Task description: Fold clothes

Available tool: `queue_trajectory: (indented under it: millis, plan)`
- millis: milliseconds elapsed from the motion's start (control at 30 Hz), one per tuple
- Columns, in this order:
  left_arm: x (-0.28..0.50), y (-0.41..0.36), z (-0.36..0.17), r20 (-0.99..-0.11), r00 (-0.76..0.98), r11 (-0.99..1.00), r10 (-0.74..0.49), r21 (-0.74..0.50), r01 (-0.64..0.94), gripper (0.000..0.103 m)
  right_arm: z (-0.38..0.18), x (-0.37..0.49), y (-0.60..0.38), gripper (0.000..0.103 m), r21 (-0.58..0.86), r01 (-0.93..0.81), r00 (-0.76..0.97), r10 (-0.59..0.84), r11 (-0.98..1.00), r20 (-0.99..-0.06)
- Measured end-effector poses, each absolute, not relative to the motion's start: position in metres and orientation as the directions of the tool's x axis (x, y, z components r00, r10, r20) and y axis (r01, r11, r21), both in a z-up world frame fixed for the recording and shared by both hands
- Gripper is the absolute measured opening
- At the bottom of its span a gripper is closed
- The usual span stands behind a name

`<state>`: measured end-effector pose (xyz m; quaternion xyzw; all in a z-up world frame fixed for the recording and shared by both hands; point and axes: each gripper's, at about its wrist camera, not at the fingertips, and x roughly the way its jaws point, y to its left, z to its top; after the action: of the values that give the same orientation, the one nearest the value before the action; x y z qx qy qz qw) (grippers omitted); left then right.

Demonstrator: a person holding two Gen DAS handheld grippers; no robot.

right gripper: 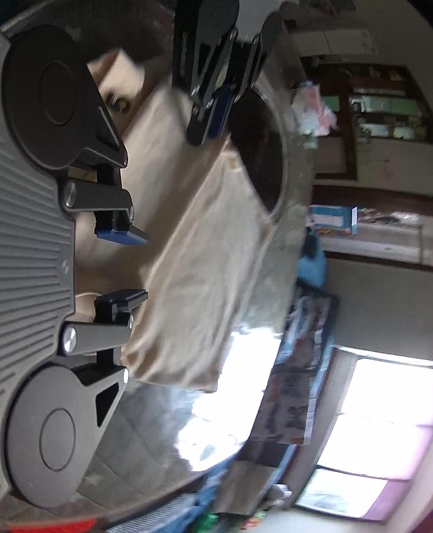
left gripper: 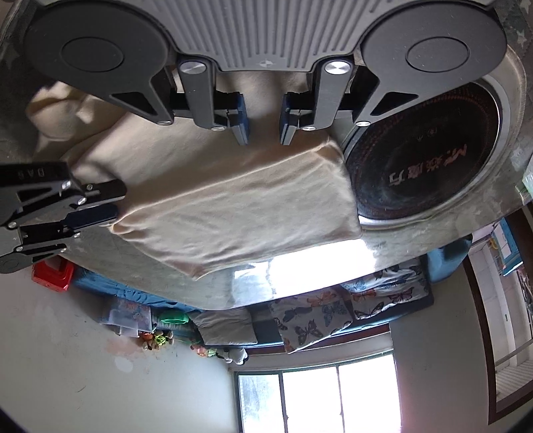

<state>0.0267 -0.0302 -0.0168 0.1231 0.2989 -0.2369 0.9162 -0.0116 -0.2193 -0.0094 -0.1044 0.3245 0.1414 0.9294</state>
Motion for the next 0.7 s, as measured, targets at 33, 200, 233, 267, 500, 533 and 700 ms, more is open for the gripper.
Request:
queue_trajectory:
  millis: [33, 200, 233, 267, 500, 533, 700]
  plan:
    - [0.026, -0.028, -0.017, -0.605, 0.709, 0.857, -0.362, 0.082, 0.508, 0.024, -0.012, -0.011, -0.224, 0.026, -0.096, -0.319, 0.746, 0.187, 0.943, -0.639]
    - [0.014, -0.017, -0.006, -0.588, 0.714, 0.852, -0.379, 0.08, 0.518, 0.024, -0.001, -0.029, -0.234, 0.026, -0.108, -0.329, 0.749, 0.19, 0.938, -0.635]
    - [0.01, -0.015, -0.005, -0.584, 0.714, 0.847, -0.386, 0.081, 0.525, 0.024, 0.0, -0.034, -0.233, 0.026, -0.112, -0.35, 0.747, 0.204, 0.93, -0.633]
    - [0.004, -0.014, -0.004, -0.582, 0.712, 0.841, -0.393, 0.085, 0.534, 0.024, 0.001, -0.038, -0.231, 0.026, -0.116, -0.371, 0.74, 0.218, 0.921, -0.636]
    - [-0.048, -0.01, -0.008, -0.578, 0.675, 0.744, -0.459, 0.165, 0.648, 0.034, -0.006, -0.046, -0.223, 0.027, -0.138, -0.416, 0.716, 0.23, 0.899, -0.659]
    - [-0.056, -0.01, -0.009, -0.573, 0.67, 0.723, -0.472, 0.184, 0.666, 0.04, -0.004, -0.047, -0.223, 0.027, -0.137, -0.417, 0.716, 0.232, 0.899, -0.658]
    - [-0.077, -0.028, -0.023, -0.566, 0.657, 0.625, -0.497, 0.292, 0.724, 0.044, 0.001, -0.059, -0.223, 0.028, -0.162, -0.445, 0.707, 0.235, 0.881, -0.667]
